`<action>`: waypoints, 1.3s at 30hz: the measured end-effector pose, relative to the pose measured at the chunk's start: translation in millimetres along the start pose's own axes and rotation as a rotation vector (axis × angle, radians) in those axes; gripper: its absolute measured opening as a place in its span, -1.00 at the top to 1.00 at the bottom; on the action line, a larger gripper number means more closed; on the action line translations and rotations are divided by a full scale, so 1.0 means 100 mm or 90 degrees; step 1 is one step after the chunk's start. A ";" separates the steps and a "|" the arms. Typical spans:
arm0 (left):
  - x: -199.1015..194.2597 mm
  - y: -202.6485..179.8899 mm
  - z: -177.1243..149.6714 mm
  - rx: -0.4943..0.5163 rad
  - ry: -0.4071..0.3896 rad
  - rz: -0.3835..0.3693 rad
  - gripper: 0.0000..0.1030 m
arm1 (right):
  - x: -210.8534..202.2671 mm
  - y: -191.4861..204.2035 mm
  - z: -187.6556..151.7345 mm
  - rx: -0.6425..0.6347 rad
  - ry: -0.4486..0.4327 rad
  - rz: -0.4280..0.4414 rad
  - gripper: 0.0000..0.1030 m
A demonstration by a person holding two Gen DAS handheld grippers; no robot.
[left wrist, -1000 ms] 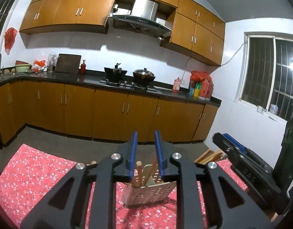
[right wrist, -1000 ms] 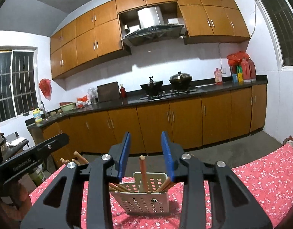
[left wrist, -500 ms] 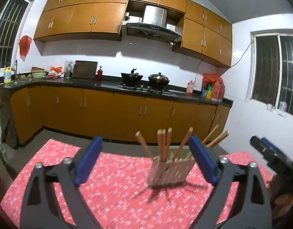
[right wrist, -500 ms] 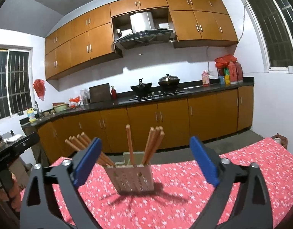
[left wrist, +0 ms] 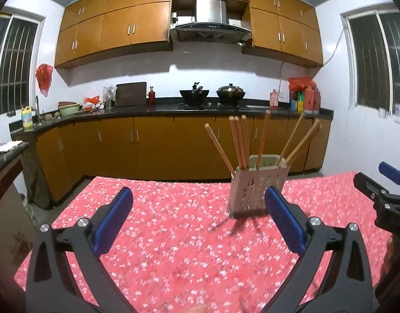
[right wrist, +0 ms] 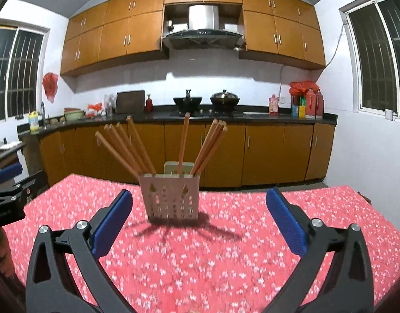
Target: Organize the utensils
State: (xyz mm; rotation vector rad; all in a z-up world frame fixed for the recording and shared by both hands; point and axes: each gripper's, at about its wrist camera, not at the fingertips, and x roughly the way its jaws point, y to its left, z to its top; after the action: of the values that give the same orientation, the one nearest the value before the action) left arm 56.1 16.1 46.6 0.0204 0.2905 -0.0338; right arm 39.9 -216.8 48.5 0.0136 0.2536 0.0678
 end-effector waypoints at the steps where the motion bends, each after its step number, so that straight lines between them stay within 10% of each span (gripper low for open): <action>1: -0.03 -0.02 -0.05 0.010 -0.002 0.003 -0.92 | -0.01 0.00 -0.03 -0.001 0.002 -0.002 -0.97; 39: -0.24 -0.11 -0.56 -0.007 0.029 -0.016 -0.92 | -0.28 0.01 -0.49 -0.003 0.033 -0.033 -0.97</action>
State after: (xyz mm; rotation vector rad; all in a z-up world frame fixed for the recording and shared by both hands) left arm 16.6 7.2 -0.4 0.0068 0.3372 -0.0568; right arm 0.6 -217.9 8.3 0.0013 0.3061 0.0176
